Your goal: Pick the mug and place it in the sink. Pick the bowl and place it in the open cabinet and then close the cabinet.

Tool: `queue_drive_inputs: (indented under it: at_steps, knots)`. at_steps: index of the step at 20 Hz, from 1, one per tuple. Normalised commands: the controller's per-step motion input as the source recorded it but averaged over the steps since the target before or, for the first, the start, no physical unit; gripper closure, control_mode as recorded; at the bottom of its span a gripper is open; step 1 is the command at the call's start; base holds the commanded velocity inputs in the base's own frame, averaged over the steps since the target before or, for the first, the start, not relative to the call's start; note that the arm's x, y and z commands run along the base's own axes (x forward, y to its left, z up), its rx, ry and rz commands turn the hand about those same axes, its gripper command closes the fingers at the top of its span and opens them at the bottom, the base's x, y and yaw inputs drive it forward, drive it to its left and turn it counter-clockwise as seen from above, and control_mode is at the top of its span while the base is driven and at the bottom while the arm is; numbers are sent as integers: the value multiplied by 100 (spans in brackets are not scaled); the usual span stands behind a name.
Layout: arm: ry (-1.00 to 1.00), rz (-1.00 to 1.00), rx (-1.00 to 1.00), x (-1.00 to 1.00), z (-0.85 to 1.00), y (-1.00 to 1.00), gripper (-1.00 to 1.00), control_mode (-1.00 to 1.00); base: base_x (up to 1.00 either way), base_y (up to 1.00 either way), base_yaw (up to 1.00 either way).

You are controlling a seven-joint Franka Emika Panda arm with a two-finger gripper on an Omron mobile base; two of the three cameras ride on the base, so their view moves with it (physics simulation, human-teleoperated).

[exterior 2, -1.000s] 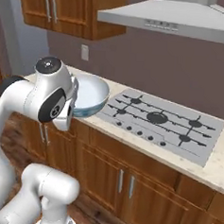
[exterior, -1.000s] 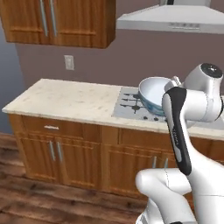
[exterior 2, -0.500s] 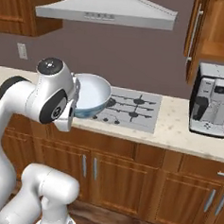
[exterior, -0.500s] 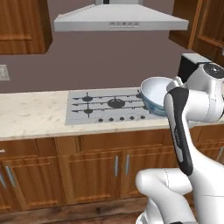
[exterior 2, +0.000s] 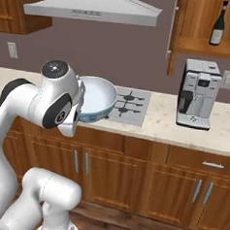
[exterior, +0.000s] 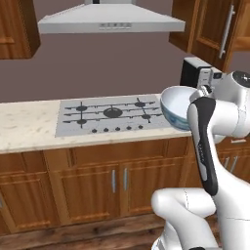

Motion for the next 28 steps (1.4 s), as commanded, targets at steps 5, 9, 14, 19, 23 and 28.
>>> queue_drive_inputs:
  at_steps: [5, 9, 14, 19, 23, 28]
  knots:
    - [0, 0, 0, 0, 0, 0, 100, 100, -62, -100, 2]
    - [0, 0, 0, 0, 0, 0, 100, 100, 13, -100, 8]
    - [0, 0, 0, 0, 0, 0, 100, 100, 32, -98, 12]
    - [0, 0, 0, 0, 0, 0, 100, 100, -37, -100, 12]
    - [0, 0, 0, 0, 0, 0, 100, 100, 0, -100, 9]
    - [0, 0, 0, 0, 0, 0, 100, 100, 25, -79, 4]
